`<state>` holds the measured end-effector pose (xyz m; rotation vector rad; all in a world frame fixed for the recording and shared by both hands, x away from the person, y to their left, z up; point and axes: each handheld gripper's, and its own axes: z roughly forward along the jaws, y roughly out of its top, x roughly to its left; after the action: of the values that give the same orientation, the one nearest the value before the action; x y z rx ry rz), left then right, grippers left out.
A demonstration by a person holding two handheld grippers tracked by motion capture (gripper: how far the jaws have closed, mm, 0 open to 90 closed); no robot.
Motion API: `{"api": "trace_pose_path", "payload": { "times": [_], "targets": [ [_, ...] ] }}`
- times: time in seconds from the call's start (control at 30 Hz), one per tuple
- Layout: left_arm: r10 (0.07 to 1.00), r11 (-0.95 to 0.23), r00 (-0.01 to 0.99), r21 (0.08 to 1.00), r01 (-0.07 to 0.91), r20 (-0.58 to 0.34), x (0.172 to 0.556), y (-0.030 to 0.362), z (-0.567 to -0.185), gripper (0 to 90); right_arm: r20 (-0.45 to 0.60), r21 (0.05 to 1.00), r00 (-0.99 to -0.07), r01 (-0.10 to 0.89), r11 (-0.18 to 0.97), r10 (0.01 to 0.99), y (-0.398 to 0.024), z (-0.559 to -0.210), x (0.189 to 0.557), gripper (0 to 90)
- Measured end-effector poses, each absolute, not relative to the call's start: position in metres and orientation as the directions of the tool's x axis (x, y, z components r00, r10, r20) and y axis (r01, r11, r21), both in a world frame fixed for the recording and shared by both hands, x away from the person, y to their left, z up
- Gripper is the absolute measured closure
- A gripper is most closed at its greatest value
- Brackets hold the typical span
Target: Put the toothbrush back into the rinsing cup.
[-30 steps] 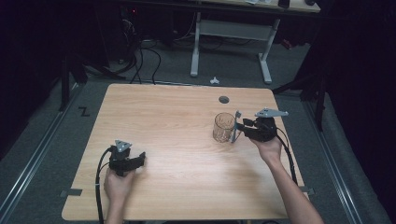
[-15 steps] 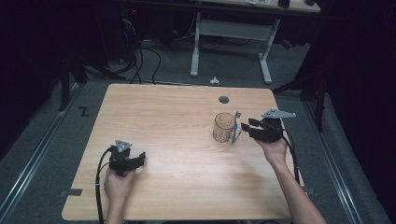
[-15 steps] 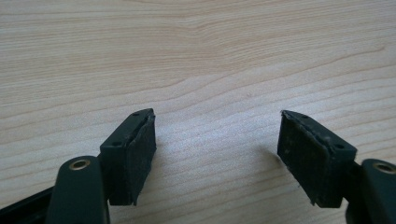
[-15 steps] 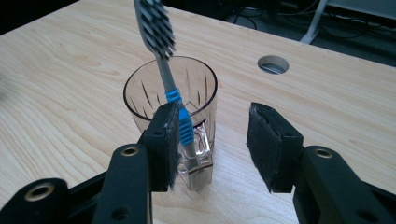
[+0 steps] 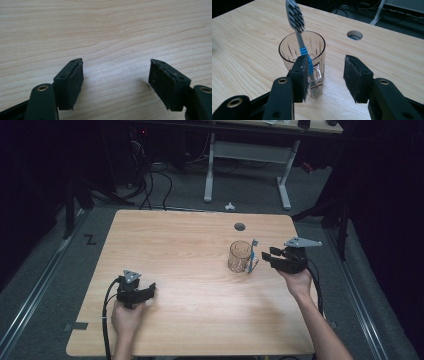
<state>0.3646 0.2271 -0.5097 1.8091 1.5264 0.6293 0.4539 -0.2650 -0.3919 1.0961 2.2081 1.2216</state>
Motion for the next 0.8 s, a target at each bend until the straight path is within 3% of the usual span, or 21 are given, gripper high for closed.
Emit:
{"api": "trace_pose_path", "payload": {
  "times": [0.8],
  "targets": [
    [0.979, -0.083, 0.196, 0.755, 0.651, -0.061, 0.365, 0.227, -0.51, 28.5, 0.054, 0.842, -0.604, 0.456, 0.289, 0.795, -0.28, -0.395, 0.44, 54.6]
  ]
}}
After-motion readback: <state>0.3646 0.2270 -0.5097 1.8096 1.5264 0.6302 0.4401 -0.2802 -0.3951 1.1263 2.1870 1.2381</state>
